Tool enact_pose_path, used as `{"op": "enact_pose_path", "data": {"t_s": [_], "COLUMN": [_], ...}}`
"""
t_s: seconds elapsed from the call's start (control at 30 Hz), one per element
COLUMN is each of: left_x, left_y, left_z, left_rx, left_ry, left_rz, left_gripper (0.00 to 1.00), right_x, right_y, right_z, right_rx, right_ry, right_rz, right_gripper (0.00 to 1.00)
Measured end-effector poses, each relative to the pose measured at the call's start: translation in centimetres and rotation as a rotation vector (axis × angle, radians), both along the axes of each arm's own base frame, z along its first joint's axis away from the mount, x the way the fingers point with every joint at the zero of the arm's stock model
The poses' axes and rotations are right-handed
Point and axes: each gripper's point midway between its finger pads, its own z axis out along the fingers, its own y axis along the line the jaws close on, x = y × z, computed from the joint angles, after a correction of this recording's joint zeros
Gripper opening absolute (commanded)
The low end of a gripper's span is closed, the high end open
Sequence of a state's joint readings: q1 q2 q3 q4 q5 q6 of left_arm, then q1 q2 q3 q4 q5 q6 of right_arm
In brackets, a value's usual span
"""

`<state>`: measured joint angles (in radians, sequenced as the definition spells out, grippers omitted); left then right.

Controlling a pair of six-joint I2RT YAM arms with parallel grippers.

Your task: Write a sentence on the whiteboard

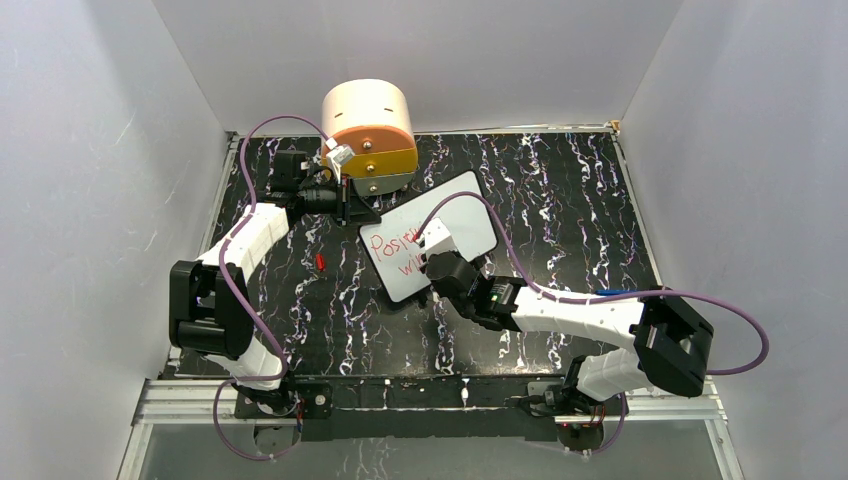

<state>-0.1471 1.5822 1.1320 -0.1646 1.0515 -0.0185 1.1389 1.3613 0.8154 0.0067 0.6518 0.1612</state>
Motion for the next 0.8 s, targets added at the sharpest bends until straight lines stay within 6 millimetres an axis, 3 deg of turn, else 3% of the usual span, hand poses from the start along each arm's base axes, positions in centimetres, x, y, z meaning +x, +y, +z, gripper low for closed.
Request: {"op": "enact_pose_path", "data": {"t_s": [0.8], "left_x": [0.01], "left_y": [0.0], "left_z": [-0.02], "left_rx": [0.0], "left_ry": [0.0], "left_rz": [0.0], "left_gripper": [0.0], "right_x": [0.05], "right_y": [-0.03], "right_z": [0.05], "right_rx": [0.01], "right_ry": [0.001], "right_rz": [-0.012], "right_gripper": [0.0]}}
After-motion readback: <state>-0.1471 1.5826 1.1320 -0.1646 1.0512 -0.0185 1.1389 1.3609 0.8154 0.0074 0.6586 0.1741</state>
